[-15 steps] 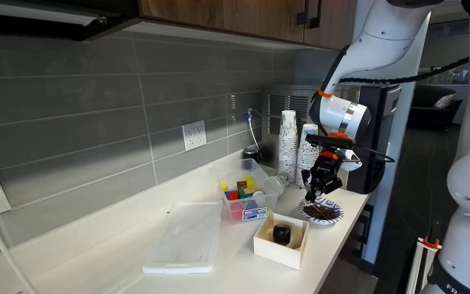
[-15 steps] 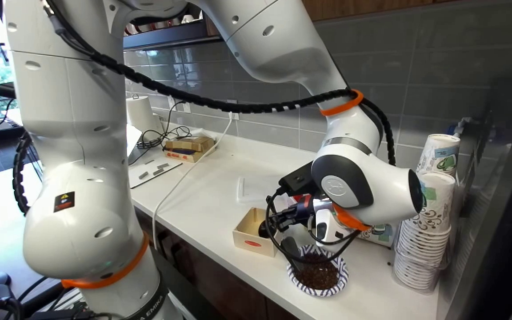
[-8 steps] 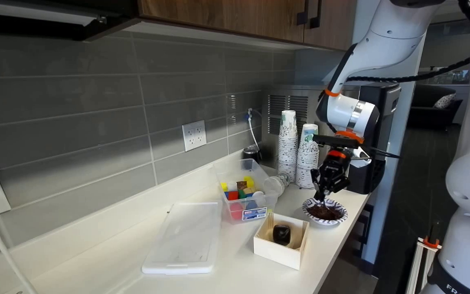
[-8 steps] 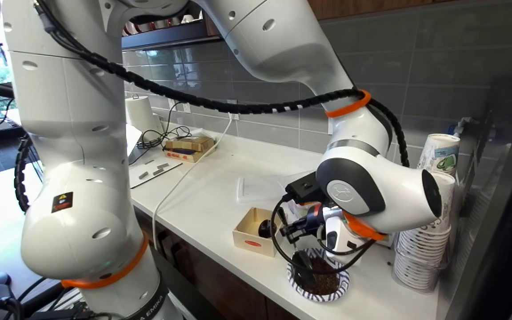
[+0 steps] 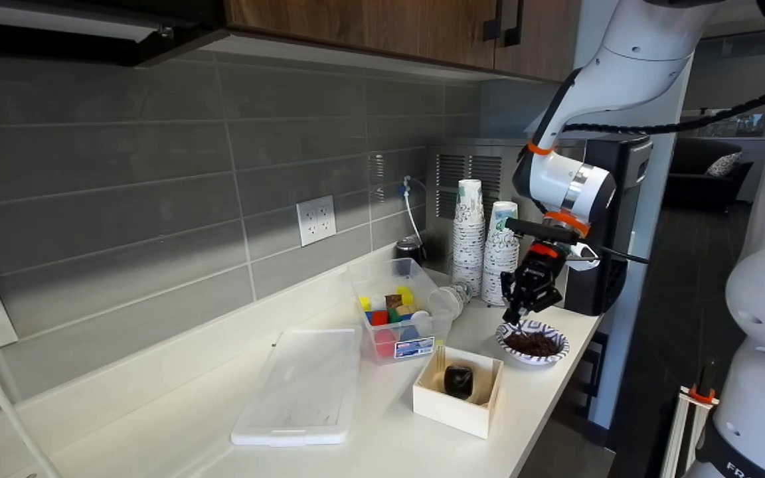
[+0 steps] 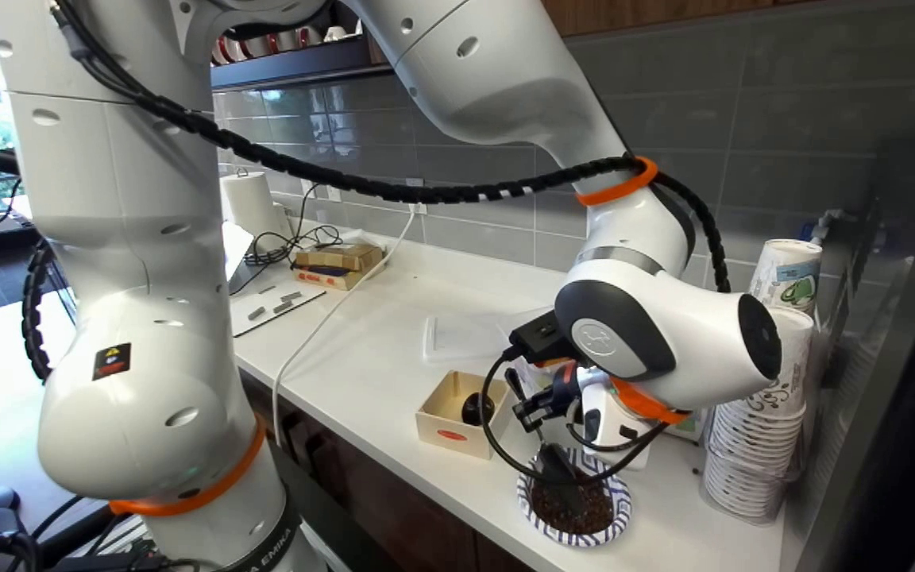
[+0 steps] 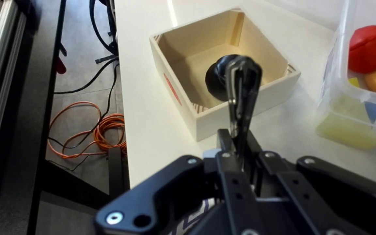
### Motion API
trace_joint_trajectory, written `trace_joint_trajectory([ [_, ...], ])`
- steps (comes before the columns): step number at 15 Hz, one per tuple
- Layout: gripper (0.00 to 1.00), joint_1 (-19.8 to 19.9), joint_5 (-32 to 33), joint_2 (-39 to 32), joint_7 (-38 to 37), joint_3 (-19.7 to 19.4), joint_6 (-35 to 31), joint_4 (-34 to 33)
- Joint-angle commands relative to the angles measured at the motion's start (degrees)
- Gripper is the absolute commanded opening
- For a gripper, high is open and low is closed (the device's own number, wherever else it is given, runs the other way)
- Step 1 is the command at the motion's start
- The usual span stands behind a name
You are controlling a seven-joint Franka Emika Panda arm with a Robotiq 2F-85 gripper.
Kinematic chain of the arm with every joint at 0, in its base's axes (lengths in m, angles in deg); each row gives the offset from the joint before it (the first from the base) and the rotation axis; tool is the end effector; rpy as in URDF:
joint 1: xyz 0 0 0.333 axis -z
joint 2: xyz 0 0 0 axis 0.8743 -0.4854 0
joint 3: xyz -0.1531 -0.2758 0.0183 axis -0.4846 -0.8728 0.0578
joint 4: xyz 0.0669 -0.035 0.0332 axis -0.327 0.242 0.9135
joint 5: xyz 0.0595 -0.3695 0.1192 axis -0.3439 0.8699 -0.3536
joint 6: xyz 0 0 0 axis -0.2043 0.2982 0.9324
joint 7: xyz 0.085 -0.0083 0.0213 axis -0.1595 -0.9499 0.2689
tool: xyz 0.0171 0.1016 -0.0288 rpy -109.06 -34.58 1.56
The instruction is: Stir the contents of the bowl using the spatula
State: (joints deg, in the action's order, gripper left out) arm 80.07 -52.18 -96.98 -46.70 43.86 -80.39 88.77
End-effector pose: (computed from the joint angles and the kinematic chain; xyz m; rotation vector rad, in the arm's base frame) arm 0.3353 -0.2396 0.2056 -1.5847 1.8446 0.7187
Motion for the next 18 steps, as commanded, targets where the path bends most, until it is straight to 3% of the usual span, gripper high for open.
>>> trace_joint_trajectory([
  [1,0.03,0.39,-4.4,2.61,2.89,0.79,0.06,1.8],
  [6,0.03,0.54,-8.24,2.66,6.32,1.26,2.72,2.22],
  [10,0.03,0.74,-6.96,3.09,7.86,1.04,8.13,2.77],
  [13,0.03,0.38,-3.64,2.43,4.83,0.81,12.15,2.21],
  [18,0.03,0.04,1.49,3.35,-2.42,-0.18,8.63,2.48],
])
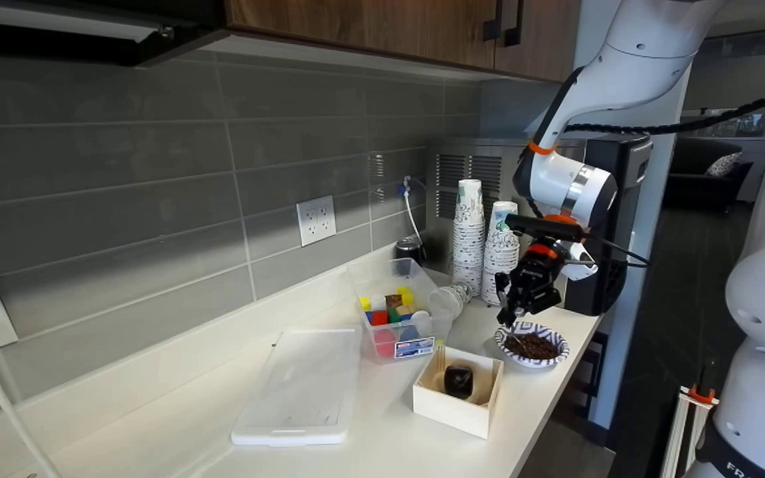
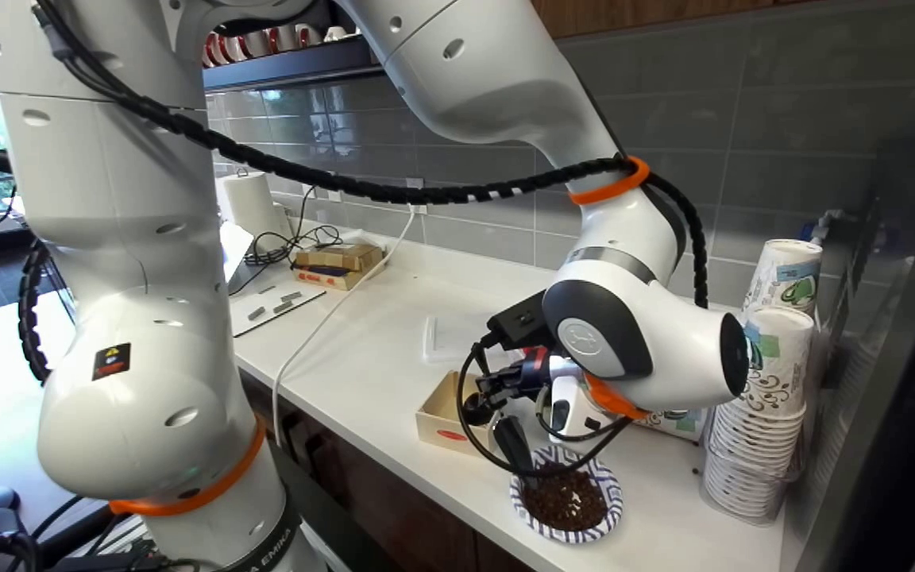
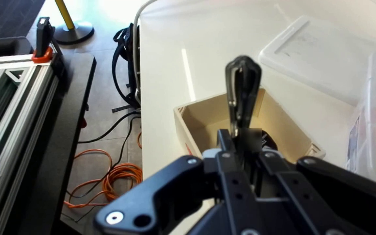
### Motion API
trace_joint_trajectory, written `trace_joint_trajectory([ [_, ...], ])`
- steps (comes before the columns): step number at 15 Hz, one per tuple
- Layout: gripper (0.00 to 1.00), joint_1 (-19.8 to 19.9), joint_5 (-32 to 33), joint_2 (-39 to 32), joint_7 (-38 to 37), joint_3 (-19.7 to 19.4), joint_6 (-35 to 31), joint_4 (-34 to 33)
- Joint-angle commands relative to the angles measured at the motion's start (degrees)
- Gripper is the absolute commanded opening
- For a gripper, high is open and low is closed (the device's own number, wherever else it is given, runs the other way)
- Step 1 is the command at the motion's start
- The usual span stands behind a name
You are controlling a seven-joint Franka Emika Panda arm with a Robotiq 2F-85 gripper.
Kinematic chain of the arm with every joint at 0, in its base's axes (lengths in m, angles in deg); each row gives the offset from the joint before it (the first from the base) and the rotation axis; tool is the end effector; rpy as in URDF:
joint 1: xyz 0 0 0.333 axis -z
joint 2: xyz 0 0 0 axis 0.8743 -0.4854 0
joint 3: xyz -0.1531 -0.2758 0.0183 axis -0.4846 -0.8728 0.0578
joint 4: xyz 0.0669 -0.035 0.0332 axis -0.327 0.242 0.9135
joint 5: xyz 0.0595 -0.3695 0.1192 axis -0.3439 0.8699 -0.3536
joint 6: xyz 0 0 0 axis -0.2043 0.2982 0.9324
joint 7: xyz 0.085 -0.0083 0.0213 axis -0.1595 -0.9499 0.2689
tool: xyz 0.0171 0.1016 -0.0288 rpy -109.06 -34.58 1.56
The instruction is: Stir the contents of the bowl using the spatula
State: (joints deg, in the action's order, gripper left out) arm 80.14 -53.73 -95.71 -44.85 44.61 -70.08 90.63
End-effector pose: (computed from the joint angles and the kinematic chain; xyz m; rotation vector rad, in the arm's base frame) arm 0.3268 -0.2037 0.2107 -1.5201 1.6749 0.8885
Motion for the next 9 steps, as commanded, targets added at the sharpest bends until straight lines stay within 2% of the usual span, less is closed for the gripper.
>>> trace_joint_trajectory([
  [1,0.03,0.17,3.83,1.87,-5.05,-1.24,-2.12,0.5],
  [9,0.03,0.67,7.32,2.5,-8.54,-2.88,-12.88,0.75],
])
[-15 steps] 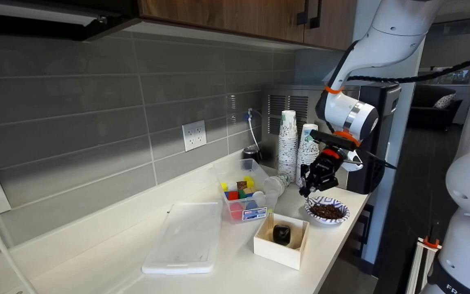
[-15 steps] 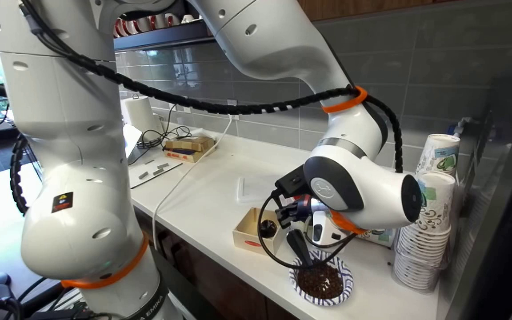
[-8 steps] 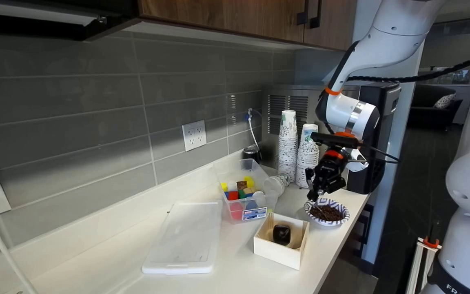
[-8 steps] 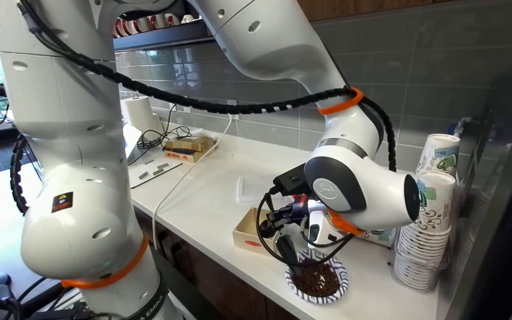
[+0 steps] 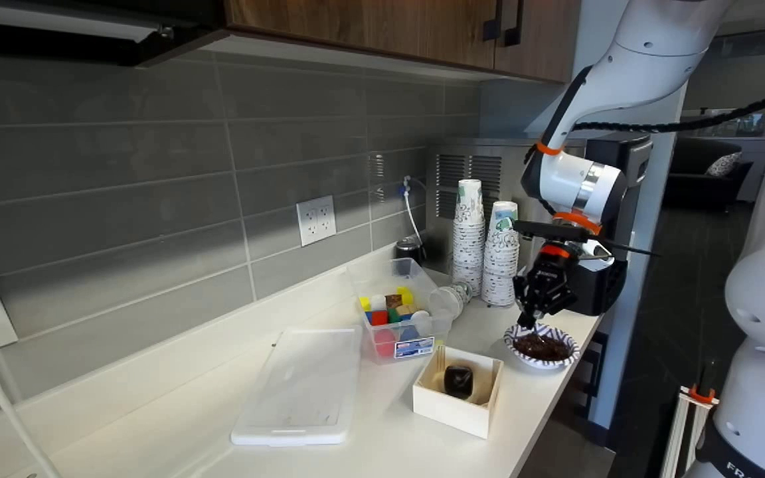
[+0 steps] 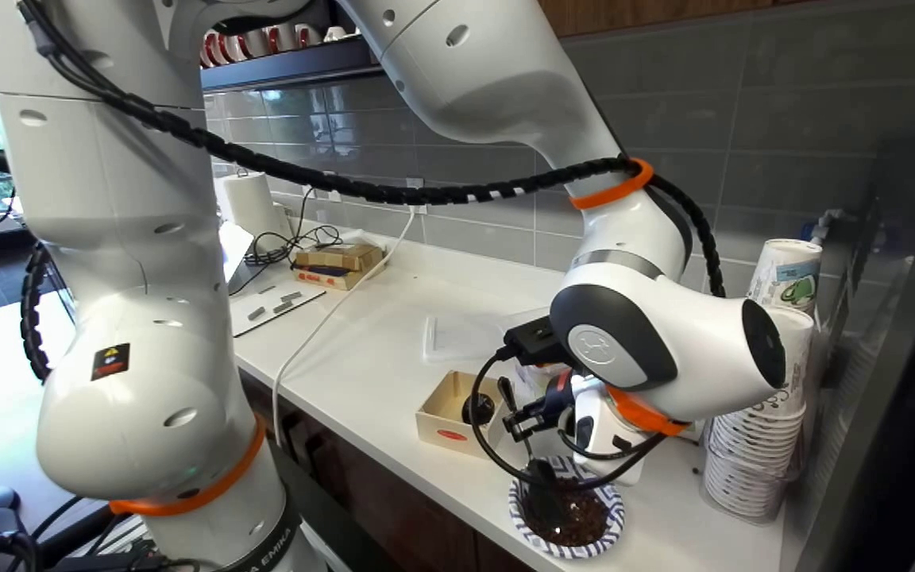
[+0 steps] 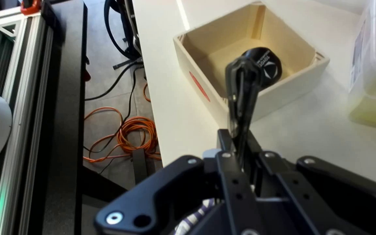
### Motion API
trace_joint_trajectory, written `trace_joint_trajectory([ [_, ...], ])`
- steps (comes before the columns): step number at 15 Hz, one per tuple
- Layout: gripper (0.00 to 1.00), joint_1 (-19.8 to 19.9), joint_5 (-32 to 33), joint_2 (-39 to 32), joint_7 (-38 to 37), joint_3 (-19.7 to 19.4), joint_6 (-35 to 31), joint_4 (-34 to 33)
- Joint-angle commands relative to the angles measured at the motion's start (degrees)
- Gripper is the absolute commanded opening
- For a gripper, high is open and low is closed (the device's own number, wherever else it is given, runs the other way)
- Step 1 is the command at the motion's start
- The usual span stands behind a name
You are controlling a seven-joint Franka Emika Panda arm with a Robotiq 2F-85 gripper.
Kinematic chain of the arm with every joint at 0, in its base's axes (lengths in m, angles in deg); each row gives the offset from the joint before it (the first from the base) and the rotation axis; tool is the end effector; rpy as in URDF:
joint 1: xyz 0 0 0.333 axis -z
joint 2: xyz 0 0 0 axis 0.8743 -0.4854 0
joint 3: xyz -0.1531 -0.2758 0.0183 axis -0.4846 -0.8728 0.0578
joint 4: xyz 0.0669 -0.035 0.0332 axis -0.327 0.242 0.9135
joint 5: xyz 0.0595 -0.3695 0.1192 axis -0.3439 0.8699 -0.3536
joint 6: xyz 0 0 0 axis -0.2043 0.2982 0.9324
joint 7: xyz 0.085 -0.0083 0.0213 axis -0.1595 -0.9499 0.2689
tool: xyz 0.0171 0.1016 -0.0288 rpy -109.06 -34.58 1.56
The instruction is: Stir the contents of the bowl using the spatula
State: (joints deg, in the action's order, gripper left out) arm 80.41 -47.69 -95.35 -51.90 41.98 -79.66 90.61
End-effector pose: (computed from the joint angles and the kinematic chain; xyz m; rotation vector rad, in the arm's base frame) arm 0.3132 -0.2443 0.2071 -1.5431 1.9331 0.7938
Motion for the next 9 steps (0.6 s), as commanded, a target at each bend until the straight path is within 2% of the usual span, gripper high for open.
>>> trace_joint_trajectory([
  [1,0.03,0.59,0.81,2.0,-1.02,-0.22,-3.93,0.68],
  [5,0.03,0.99,-1.54,1.58,0.57,0.26,-4.2,0.58],
  [9,0.03,1.33,-7.94,1.81,3.11,0.68,-2.43,0.3],
])
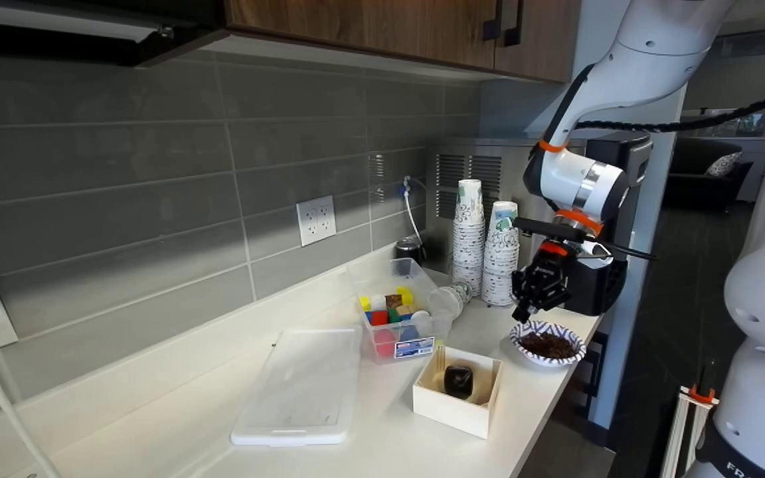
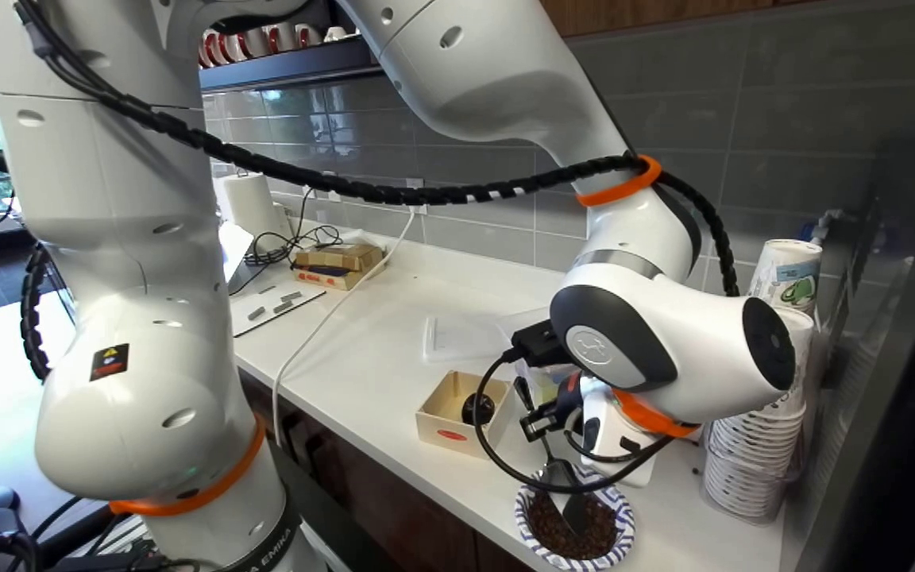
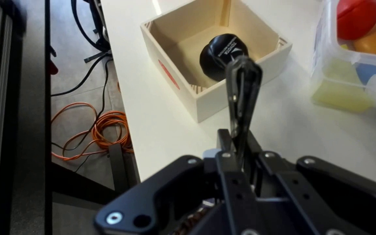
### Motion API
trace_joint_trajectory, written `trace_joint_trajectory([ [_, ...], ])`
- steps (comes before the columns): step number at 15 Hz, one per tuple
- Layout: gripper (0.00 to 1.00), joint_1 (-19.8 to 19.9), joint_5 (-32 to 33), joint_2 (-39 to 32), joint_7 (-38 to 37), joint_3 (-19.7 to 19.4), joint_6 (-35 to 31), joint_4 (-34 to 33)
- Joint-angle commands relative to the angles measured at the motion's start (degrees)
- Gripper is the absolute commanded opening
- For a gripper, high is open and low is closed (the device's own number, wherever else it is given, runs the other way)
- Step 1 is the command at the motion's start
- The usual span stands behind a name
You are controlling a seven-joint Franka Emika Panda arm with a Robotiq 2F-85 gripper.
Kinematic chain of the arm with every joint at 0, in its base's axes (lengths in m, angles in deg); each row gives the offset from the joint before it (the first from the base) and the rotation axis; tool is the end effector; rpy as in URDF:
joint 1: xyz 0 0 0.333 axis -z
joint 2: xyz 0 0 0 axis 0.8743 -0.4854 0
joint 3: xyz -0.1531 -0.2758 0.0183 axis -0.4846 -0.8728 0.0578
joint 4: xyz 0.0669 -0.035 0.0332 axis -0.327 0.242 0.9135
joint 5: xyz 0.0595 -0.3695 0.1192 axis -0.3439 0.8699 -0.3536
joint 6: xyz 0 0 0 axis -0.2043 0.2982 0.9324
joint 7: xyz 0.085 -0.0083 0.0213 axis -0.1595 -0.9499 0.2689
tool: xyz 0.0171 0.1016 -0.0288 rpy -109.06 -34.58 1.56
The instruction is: Stir the contents of the bowl using the spatula
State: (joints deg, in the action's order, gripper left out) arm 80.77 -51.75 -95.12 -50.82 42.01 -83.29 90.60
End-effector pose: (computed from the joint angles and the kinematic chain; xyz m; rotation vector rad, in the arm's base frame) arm 0.3184 -0.2543 0.2094 -1.4939 1.9652 0.6799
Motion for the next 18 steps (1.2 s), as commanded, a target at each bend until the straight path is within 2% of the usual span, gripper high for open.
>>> trace_joint_trajectory([
  [1,0.03,0.85,-5.26,1.73,2.93,0.83,1.27,0.27],
  [9,0.03,0.32,-11.92,0.56,7.61,2.66,5.05,0.78],
  [18,0.03,-0.86,-17.43,-0.45,7.28,4.64,7.26,-0.87],
])
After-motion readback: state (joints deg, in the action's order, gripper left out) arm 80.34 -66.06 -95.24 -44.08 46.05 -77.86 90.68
